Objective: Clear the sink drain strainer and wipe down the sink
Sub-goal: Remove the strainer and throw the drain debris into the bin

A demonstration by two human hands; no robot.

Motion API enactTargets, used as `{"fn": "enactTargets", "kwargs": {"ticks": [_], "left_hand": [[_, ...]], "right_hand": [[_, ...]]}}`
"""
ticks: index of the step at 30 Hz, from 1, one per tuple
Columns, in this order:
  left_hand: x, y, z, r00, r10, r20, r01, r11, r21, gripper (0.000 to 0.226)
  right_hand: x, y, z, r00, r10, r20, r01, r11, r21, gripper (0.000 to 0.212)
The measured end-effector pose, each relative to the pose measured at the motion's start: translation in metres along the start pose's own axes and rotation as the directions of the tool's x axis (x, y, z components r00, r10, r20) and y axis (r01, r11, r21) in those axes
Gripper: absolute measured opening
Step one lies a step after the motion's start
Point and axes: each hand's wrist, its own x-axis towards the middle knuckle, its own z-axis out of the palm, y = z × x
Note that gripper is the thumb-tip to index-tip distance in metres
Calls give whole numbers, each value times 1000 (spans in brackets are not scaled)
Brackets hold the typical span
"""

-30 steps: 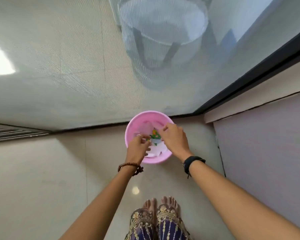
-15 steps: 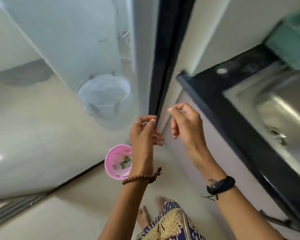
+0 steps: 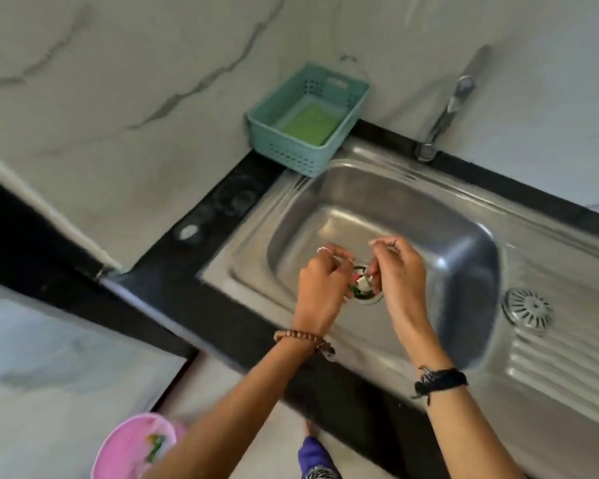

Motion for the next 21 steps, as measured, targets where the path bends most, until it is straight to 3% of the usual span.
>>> {"fn": "enactTargets", "kwargs": {"ticks": [4, 7, 9, 12, 17, 21], "left_hand": [[92, -33, 44, 989, -140, 38, 118, 927, 355, 16], [145, -68, 63, 983, -171, 66, 84, 738, 670, 23], [168, -91, 76, 976, -186, 113, 24, 610, 792, 23], [182, -123, 92, 954, -196, 228, -120, 449, 886, 26], [191, -155, 103, 920, -190, 343, -308, 191, 932, 24], [193, -161, 107, 902, -192, 386, -355, 177, 918, 22]], "right_hand": [[85, 72, -21, 985, 174, 12, -168, 963, -210, 13], [125, 122, -28, 957, 289, 28, -253, 876, -410, 11], [141, 150, -29, 930, 362, 66, -269, 791, -550, 9], [153, 175, -25, 904, 407, 135, -169, 628, -760, 21], [161, 194, -6, 908, 375, 186, -25, 493, -869, 28], [162, 201, 5, 909, 359, 210, 54, 399, -915, 24]]}}
